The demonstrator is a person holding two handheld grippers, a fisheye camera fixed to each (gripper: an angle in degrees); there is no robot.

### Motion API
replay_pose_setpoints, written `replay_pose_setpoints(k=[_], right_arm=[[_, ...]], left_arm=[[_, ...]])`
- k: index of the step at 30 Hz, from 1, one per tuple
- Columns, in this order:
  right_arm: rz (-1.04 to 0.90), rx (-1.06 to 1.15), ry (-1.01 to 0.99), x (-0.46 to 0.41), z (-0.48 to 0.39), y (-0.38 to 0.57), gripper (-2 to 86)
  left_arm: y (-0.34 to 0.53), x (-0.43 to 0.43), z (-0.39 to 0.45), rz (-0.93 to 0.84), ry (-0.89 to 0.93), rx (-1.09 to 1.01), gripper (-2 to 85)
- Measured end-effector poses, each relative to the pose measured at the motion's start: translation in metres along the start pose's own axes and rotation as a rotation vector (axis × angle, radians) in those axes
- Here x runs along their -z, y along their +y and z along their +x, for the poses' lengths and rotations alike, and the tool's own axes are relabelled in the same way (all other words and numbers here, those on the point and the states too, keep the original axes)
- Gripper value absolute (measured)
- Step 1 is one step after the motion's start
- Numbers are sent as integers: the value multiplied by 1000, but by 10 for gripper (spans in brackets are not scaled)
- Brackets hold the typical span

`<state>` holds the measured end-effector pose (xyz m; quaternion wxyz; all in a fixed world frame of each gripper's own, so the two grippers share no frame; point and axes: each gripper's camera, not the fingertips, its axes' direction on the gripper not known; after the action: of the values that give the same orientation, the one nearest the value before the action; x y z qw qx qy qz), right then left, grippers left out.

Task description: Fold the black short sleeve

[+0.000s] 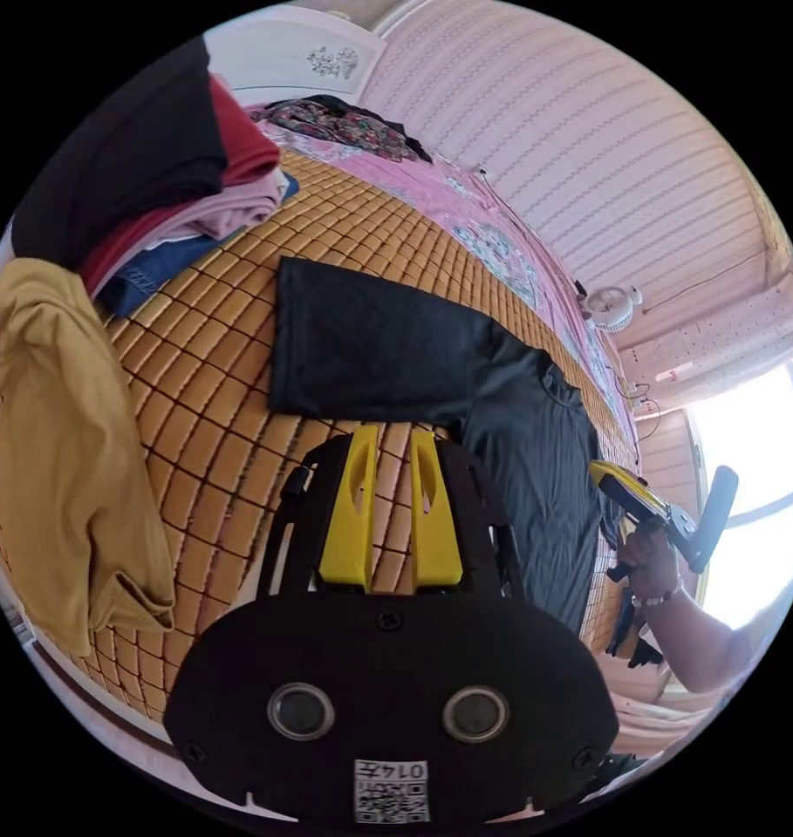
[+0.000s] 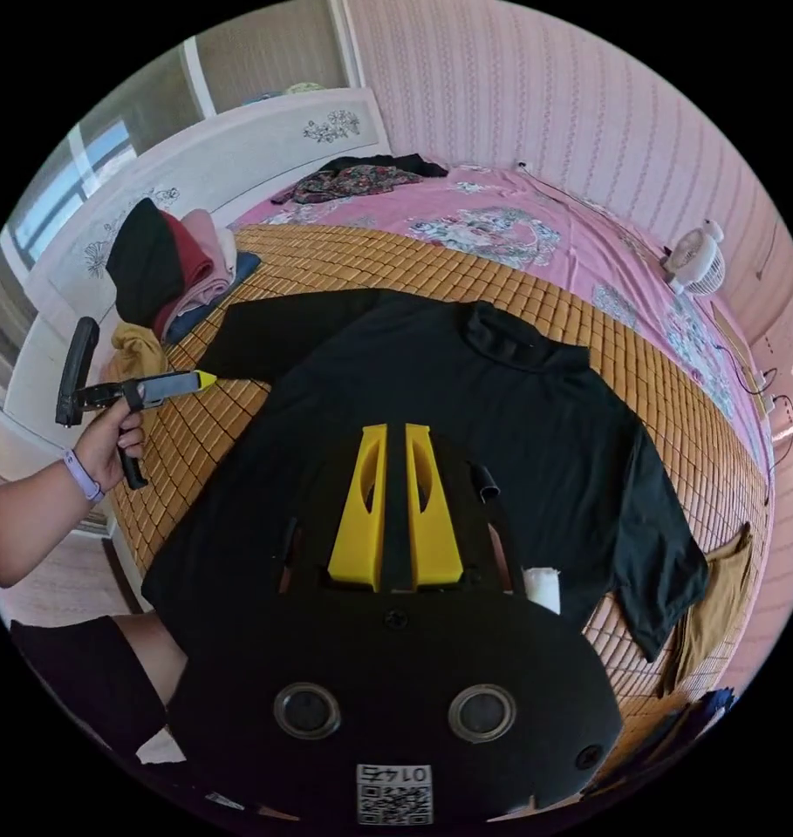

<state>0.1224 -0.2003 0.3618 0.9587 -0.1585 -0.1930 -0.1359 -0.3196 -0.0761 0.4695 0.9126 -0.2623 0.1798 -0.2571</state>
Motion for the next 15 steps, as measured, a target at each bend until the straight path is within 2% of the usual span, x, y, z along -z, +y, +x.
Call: replay_pose_setpoints(k=[7,15], right_arm=[[-22,208,-166,-71,-80,-86,66],[-82,366,-169,-144,-163,-167,115]], left_arm=[[-4,13,-46,74,-40,69,81],[0,2,-60,65,-63,69,66]])
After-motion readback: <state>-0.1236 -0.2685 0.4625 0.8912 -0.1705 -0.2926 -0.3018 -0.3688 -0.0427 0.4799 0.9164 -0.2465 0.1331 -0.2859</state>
